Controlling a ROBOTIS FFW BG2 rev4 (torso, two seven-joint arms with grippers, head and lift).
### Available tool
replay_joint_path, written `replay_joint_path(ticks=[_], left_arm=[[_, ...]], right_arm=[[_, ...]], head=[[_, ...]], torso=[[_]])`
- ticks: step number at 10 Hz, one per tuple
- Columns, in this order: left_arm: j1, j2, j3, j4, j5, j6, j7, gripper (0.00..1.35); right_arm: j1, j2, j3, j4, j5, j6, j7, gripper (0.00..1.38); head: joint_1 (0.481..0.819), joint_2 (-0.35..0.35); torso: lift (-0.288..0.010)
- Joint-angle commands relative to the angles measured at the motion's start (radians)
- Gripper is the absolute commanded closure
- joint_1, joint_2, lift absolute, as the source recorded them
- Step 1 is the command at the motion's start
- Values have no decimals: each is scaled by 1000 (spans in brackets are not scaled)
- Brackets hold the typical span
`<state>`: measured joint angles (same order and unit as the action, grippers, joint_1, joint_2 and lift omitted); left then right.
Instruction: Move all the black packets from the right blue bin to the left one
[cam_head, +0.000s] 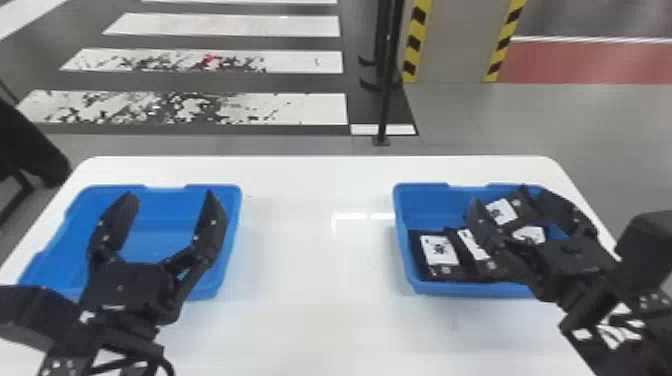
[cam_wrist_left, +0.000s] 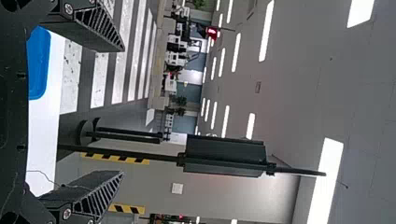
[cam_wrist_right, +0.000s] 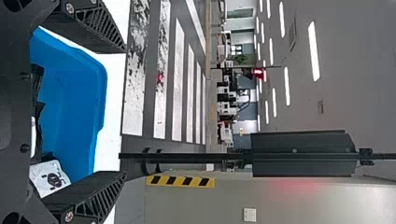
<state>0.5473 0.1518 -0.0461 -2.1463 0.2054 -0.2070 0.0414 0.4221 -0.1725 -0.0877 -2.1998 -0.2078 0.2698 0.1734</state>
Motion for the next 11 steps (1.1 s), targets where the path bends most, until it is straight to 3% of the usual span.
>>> replay_joint_path(ticks=[1,8,11], left_arm=[[0,0,0,0,0,1,0,116],[0,-2,4,0,-8,16,-2,117],[-2,-2,4,0,-14,20,-2,117]], right_arm=[[0,1,0,0,0,-7,0,98],[-2,1,0,-8,-4,22,0,116],[-69,-7,0,-59,-12,297,32,116]], head=[[695,-14],[695,-10],[695,-2]], torso=[[-168],[-168],[-168]])
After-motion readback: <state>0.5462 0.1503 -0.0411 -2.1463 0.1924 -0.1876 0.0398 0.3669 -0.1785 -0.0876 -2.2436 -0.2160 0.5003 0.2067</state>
